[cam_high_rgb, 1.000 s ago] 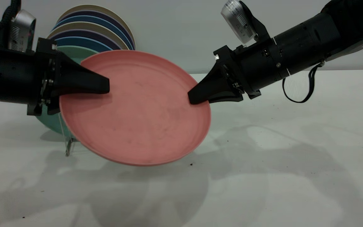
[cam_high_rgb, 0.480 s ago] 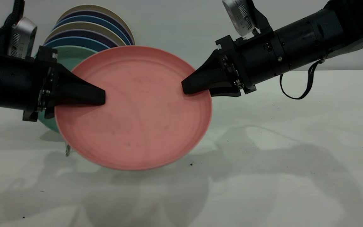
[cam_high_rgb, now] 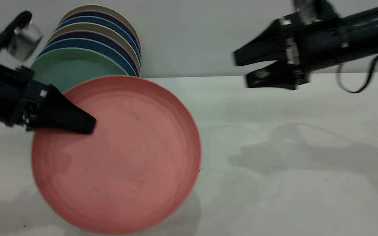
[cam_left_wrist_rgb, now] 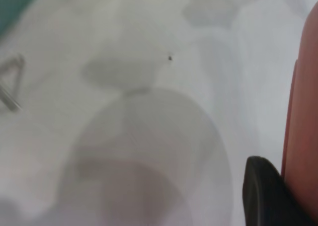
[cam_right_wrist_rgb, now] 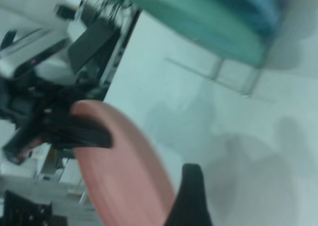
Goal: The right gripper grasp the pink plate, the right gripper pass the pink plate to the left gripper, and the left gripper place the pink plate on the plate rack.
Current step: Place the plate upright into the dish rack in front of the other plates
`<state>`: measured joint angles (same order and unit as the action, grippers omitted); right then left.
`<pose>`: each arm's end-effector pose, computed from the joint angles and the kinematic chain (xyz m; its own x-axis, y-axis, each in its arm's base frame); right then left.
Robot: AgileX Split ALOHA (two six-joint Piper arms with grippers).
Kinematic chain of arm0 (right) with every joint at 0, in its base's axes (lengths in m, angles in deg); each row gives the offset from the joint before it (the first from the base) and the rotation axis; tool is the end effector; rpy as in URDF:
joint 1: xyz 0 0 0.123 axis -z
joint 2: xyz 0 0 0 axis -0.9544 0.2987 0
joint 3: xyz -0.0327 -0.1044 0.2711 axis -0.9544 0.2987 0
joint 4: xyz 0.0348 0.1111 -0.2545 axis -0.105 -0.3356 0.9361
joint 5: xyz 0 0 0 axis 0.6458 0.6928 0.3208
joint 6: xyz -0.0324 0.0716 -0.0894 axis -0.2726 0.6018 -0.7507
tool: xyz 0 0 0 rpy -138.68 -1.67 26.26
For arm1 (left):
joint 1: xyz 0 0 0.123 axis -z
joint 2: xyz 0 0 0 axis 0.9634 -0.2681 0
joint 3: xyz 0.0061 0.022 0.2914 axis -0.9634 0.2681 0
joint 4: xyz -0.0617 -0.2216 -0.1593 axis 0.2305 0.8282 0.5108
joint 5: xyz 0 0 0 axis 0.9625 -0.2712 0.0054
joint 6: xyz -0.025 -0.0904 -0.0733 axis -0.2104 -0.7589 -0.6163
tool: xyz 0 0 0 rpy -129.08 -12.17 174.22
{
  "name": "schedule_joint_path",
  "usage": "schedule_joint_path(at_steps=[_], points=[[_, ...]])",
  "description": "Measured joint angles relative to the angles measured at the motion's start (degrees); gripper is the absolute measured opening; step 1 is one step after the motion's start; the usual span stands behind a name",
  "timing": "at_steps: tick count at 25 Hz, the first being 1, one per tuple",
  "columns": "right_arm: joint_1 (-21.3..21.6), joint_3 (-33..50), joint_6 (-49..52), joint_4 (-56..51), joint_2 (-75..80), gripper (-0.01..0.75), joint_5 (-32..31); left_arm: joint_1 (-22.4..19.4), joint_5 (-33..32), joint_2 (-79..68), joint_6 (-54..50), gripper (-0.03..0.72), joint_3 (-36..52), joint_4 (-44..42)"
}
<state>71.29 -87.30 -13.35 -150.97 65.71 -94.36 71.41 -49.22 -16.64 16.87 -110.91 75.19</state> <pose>0.4276 0.1179 0.0978 -0.8643 -0.0086 -0.5029 -0.4617 0.4104 0.7864 0.3187 -0.0599 0.0937 -0.7950 0.2318 -0.5605 0.5169 0.7424 -0.4261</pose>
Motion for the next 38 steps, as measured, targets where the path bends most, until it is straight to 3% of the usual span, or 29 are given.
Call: schedule_joint_path(at_steps=[4, 7, 11, 15, 20, 27, 38], points=[[4.98, 0.0, 0.37, 1.92, 0.0, 0.644, -0.04, 0.0, 0.95, 3.54, 0.41, 0.122, -5.9, -8.23], [7.38, 0.0, 0.42, 2.59, 0.0, 0.604, -0.04, 0.0, 0.16, 5.25, 0.99, 0.122, -11.77, -19.61], [8.36, 0.0, 0.42, 4.18, 0.0, 0.586, -0.04, 0.0, -1.92, 5.48, 1.01, 0.122, -19.55, -33.96], [8.36, 0.0, 0.42, 5.1, 0.0, 0.584, -0.11, 0.0, -4.31, 5.48, 1.01, 0.122, -26.33, -42.64], [8.36, 0.0, 0.42, 5.32, 0.0, 0.581, -0.11, 0.11, -2.85, 5.48, 2.56, 0.122, -30.36, -44.88], [8.36, 0.0, 0.91, 6.34, 0.0, 0.581, -0.13, 3.44, 0.65, 5.48, 13.11, 0.122, -30.48, -47.13], [8.36, 0.0, 1.92, 9.55, 0.0, 0.581, -0.3, 5.59, 7.68, 5.48, 10.77, 0.122, -30.48, -47.03]])
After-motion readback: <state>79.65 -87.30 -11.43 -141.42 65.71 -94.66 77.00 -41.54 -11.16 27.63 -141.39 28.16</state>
